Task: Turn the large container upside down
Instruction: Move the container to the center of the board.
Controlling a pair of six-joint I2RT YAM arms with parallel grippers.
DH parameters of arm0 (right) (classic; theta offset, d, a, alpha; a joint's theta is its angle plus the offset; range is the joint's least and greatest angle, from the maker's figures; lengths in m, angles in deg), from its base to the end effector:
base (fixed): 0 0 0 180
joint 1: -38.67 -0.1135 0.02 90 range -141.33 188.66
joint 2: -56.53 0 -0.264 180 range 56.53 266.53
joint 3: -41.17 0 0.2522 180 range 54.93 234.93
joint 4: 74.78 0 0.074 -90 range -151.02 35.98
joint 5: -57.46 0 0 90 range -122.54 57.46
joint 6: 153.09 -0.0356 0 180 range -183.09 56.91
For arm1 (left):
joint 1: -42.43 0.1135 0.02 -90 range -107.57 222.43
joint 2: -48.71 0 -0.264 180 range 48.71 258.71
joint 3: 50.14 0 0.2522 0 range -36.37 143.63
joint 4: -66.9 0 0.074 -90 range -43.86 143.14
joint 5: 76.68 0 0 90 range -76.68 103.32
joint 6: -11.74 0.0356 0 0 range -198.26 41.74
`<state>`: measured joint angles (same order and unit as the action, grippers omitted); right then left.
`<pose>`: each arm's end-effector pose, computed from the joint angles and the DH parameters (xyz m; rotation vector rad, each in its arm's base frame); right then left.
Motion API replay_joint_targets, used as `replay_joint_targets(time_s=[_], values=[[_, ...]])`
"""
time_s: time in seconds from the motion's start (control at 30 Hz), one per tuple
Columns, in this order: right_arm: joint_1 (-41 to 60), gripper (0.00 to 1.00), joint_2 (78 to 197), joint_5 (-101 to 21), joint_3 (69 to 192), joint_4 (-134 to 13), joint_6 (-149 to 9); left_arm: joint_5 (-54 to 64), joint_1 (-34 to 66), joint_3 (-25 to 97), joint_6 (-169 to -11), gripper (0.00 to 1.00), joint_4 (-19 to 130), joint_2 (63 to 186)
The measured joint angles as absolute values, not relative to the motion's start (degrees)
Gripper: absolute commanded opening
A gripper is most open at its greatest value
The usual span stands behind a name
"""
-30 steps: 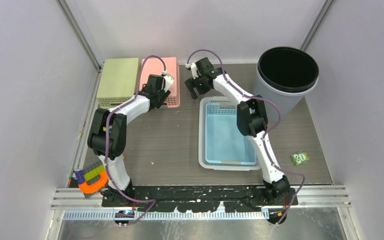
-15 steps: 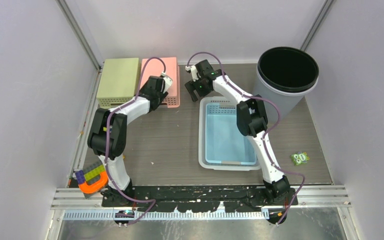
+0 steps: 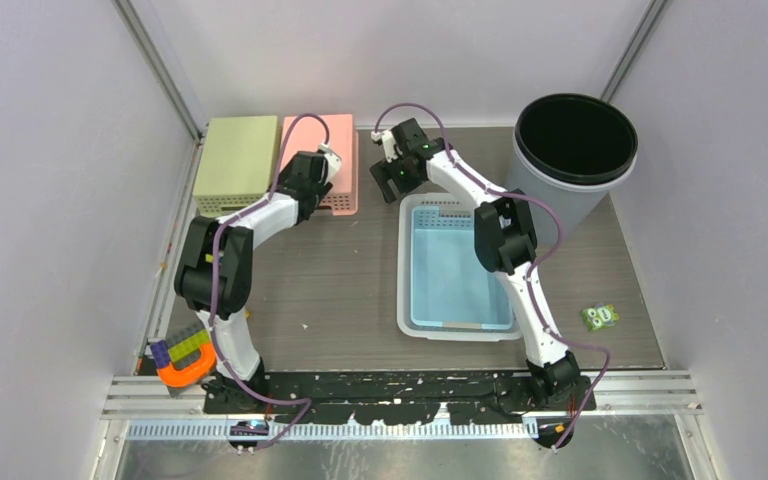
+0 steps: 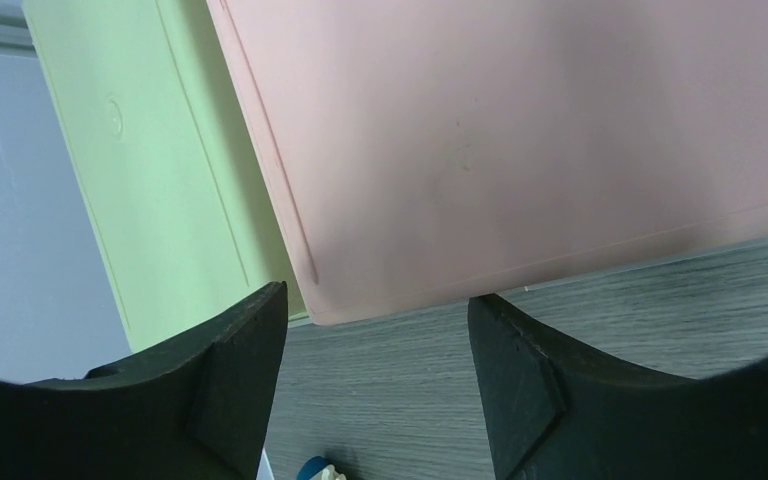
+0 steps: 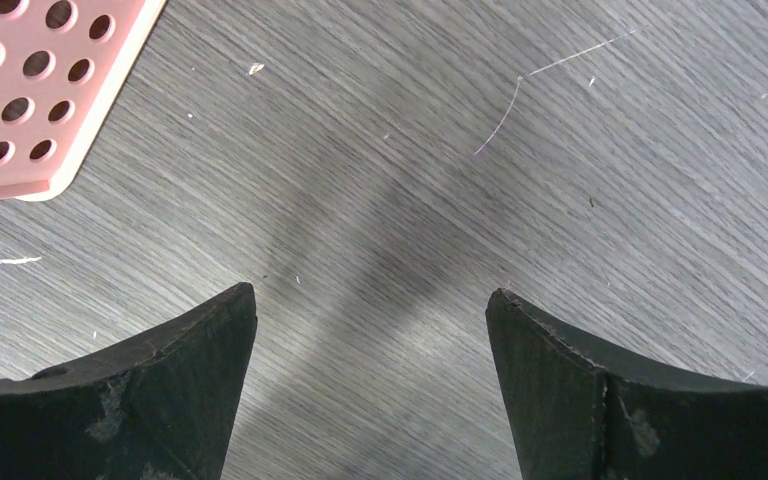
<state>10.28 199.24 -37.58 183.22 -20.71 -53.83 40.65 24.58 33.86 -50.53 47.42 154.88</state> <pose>0.4783 0.2621 0.1812 -0.8526 2.3908 0.2442 0.3915 -0.1089 0.2017 0.6497 2.1848 0.6364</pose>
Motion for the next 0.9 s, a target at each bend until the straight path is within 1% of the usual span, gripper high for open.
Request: replay_joint_targets(time_s=[0.5,0.9], values=[[10.3,0.88,198.8,-37.6,183.2,-20.7,-53.8,40.9,25.1,34.1,-50.6,0.68,47.3,155.1],[10.3,0.88,198.8,-37.6,183.2,-20.7,-53.8,40.8,25.2,37.0,-50.8,0.69,47.0,156.0]])
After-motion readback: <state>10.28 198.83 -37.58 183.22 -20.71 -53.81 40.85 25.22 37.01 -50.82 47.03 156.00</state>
